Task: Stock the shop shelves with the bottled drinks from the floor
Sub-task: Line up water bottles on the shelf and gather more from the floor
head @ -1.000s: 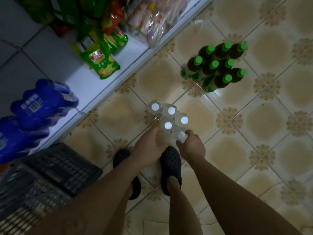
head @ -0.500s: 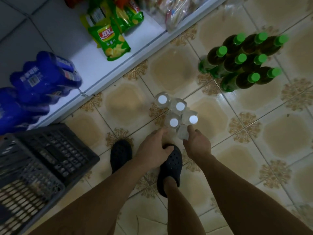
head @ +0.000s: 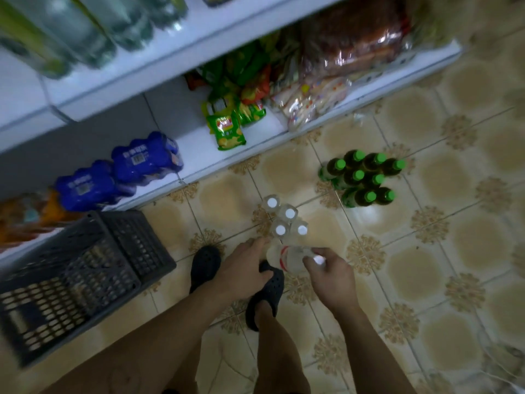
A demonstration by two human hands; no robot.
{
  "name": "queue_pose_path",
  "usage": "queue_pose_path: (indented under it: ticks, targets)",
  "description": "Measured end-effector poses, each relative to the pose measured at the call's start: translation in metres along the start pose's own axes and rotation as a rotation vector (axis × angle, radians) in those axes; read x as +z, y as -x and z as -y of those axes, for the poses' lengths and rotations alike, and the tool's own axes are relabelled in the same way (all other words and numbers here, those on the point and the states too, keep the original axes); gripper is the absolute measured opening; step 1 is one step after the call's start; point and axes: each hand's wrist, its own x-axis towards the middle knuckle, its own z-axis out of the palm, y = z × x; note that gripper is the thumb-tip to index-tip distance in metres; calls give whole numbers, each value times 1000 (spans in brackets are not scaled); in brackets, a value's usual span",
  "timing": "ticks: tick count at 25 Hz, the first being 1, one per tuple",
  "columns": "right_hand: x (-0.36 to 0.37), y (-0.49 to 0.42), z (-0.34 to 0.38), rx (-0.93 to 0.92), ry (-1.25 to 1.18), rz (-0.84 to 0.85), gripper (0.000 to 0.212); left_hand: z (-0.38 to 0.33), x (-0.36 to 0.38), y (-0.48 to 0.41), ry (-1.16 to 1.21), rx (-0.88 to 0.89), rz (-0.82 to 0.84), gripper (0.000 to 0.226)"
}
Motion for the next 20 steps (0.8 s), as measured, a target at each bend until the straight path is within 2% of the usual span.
queue_pose_path:
  ticks: [5,9,14,17,20]
  targets:
    - [-49,59,113,-193,-19,31,31,-48,-69,87,99,108,-229,70]
    - [-64,103,211,-360,-46,78,25,-52,-116,156,246,97,-484,84]
    - [-48,162,326,-537,-29,236,24,-22,-167,236,570,43,-772,94]
    - [-20,202,392,-627,15,347,27,16,-195,279,529,-52,-948,97]
    - [18,242,449,-677,39,447,29,57,-223,321,596,-82,-1049,85]
